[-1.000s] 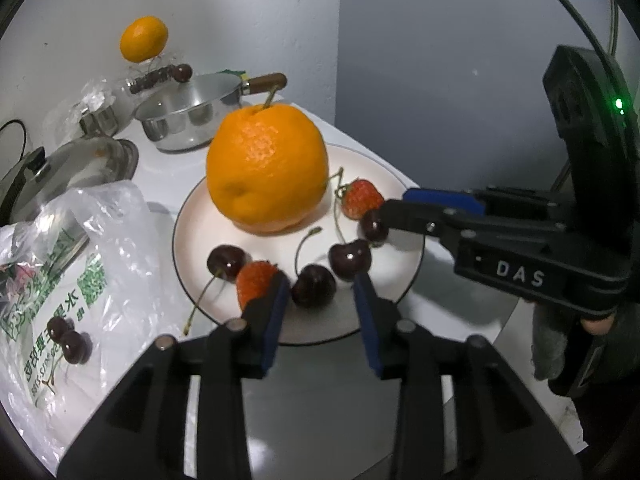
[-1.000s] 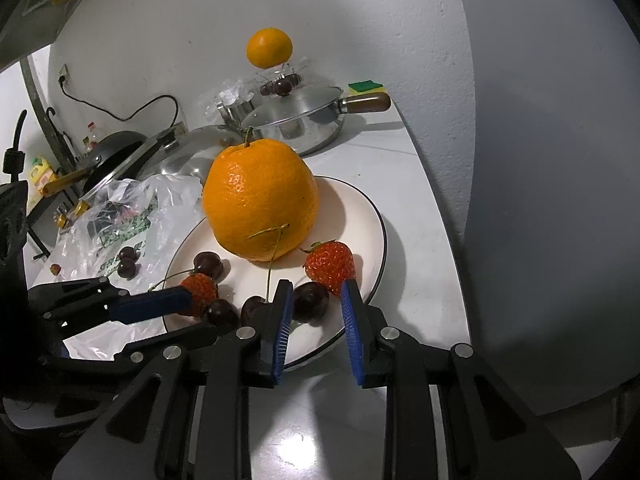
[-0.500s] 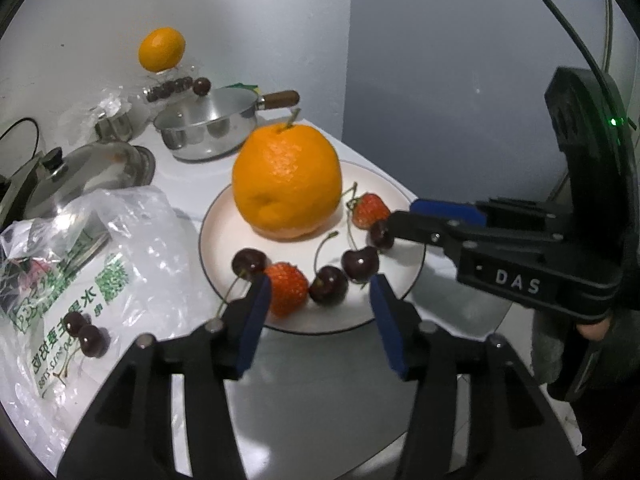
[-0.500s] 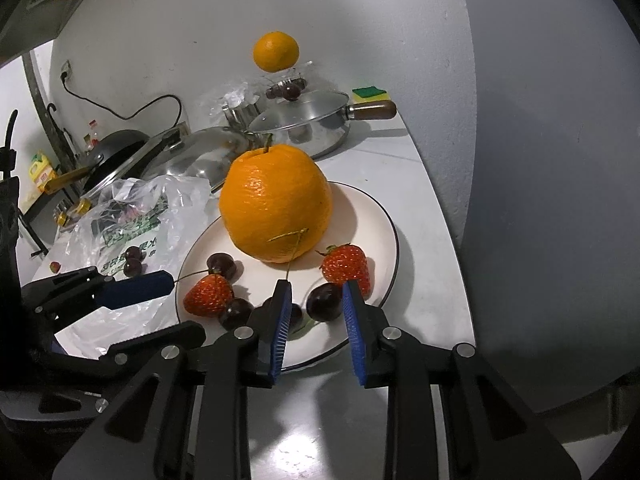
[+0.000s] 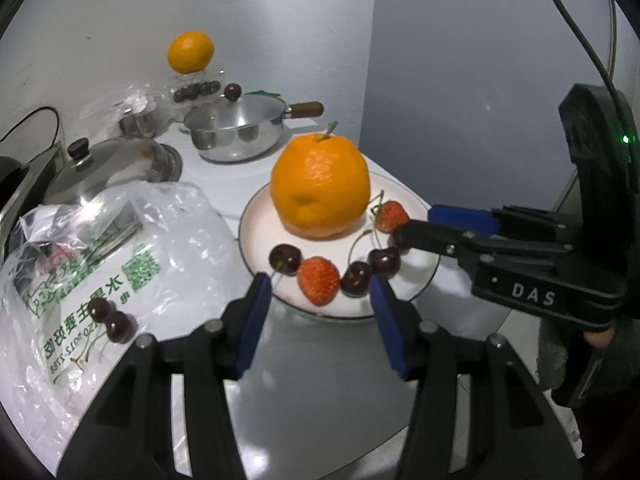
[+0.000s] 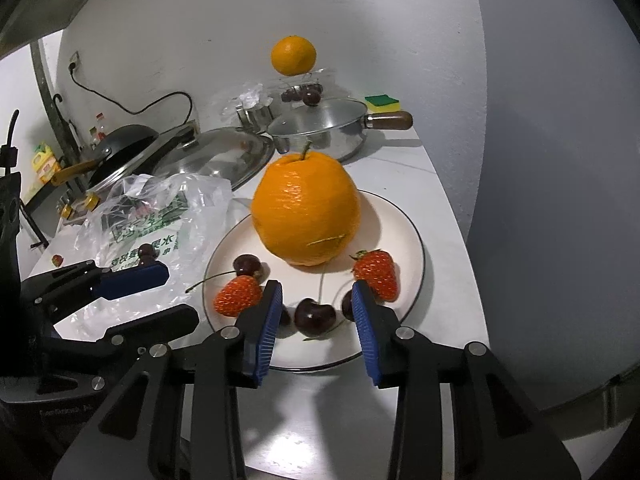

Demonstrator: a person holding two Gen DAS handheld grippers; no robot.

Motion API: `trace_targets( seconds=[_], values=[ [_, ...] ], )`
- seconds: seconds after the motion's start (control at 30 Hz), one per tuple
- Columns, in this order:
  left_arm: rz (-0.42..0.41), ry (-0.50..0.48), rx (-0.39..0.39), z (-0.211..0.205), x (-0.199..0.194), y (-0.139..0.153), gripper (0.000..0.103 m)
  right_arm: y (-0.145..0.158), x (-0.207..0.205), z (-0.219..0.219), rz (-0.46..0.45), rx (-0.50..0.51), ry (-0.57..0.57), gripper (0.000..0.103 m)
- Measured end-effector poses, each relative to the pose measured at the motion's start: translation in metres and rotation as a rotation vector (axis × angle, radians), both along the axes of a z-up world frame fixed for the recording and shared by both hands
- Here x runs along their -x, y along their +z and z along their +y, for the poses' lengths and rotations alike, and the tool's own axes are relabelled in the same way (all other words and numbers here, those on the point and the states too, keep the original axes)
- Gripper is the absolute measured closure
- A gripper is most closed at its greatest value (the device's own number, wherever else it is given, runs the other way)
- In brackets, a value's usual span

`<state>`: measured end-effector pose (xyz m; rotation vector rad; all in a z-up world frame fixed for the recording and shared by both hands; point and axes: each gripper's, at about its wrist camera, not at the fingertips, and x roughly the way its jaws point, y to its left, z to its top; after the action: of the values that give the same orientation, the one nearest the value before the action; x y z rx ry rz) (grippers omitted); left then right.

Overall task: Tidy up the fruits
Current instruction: 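Move both open grippers back over the bag of cherries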

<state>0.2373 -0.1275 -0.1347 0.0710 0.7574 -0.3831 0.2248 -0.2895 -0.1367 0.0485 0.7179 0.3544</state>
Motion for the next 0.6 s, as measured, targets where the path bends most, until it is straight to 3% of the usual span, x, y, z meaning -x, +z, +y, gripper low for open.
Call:
trace_targets(
  seconds=[0.6],
  values=[
    [-0.034,0.065,0.034,0.05,0.013,0.007,0.05,0.011,0.01,0.043,-0.016,0.041,0.034,0.065]
  ],
)
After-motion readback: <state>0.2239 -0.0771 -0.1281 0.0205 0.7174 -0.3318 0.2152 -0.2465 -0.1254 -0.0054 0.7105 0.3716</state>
